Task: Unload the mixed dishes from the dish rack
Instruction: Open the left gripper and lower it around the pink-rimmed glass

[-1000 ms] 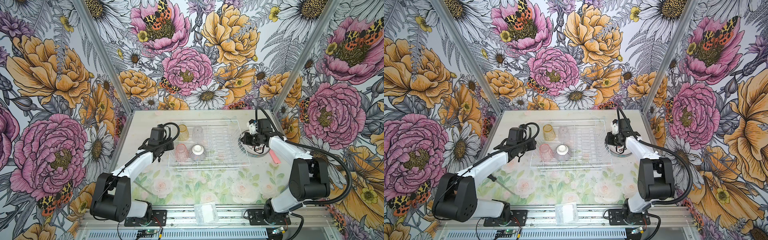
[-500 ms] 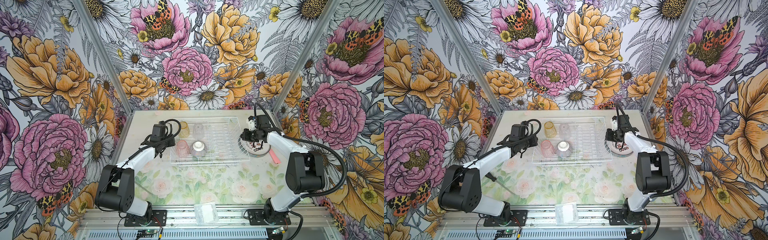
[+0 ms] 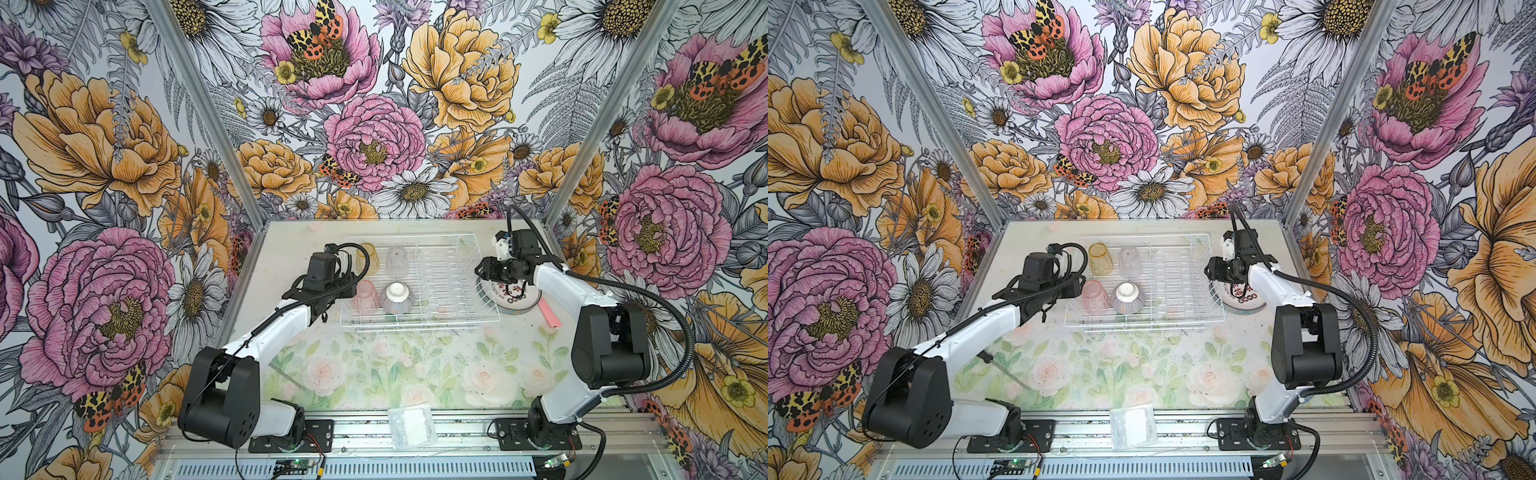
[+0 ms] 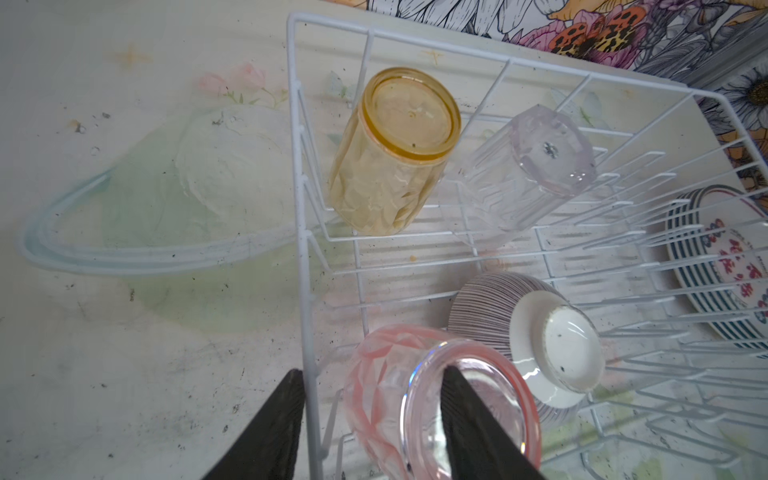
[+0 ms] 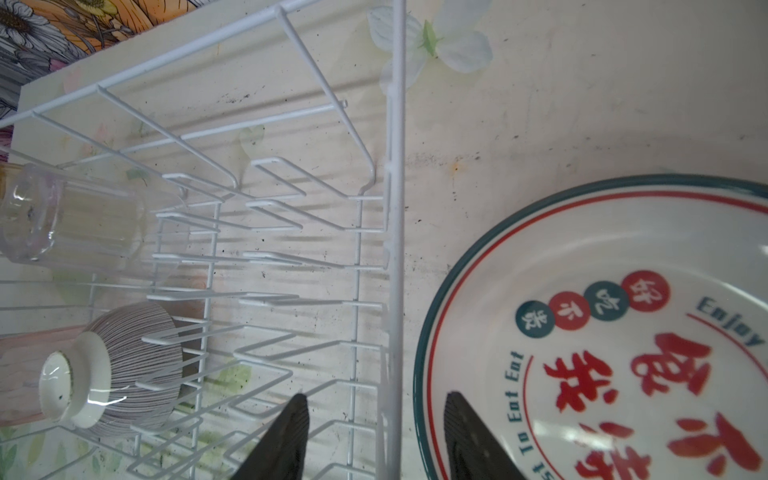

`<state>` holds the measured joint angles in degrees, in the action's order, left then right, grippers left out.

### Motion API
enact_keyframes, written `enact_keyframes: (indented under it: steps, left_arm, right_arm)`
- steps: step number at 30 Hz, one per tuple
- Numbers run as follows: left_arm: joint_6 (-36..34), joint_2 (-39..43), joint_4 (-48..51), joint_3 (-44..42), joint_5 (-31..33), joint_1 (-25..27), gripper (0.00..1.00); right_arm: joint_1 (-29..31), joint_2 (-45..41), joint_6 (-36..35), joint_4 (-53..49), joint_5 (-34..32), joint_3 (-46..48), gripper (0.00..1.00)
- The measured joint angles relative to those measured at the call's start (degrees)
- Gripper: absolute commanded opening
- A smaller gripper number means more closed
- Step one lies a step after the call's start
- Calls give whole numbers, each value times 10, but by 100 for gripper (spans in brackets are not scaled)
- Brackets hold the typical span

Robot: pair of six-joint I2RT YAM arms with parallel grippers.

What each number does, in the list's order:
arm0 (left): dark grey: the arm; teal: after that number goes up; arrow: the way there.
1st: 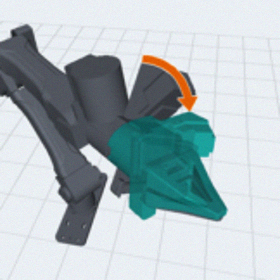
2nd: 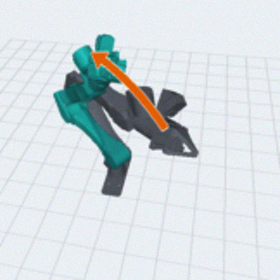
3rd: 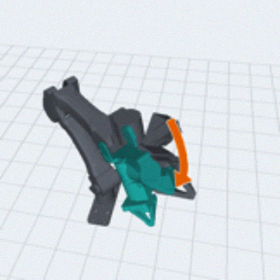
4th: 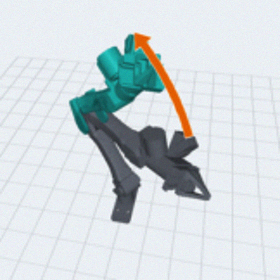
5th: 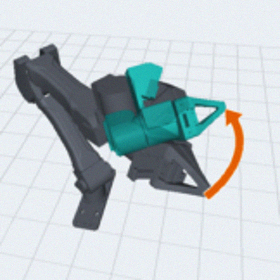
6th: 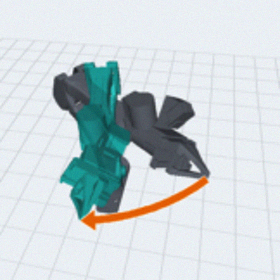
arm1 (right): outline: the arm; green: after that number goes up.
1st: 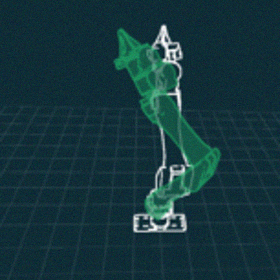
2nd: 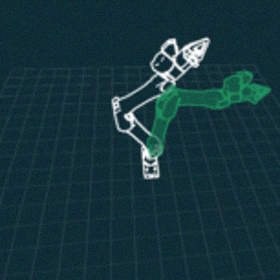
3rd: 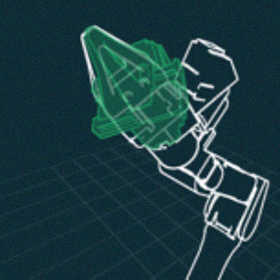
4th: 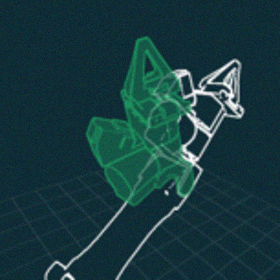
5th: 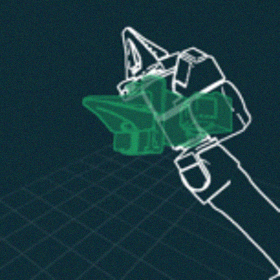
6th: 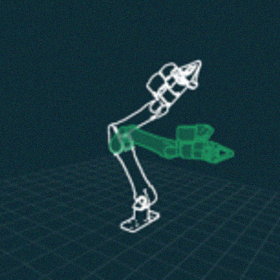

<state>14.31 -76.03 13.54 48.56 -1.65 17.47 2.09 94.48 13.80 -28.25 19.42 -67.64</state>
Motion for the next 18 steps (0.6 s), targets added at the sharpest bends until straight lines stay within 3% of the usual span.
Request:
enact_keyframes:
  steps: [8,12,15,18]
  left_arm:
    - [-24,47,31,14,0,7,54]
    - [-43,36,70,37,10,37,66]
    - [-56,24,97,51,30,61,84]
    - [-64,9,126,70,47,76,96]
  right_arm:
    - [0,-36,1,3,-4,3,63]
    - [0,-63,2,3,-3,17,62]
    - [0,-86,2,3,-3,27,63]
    - [0,-108,3,2,-3,35,63]
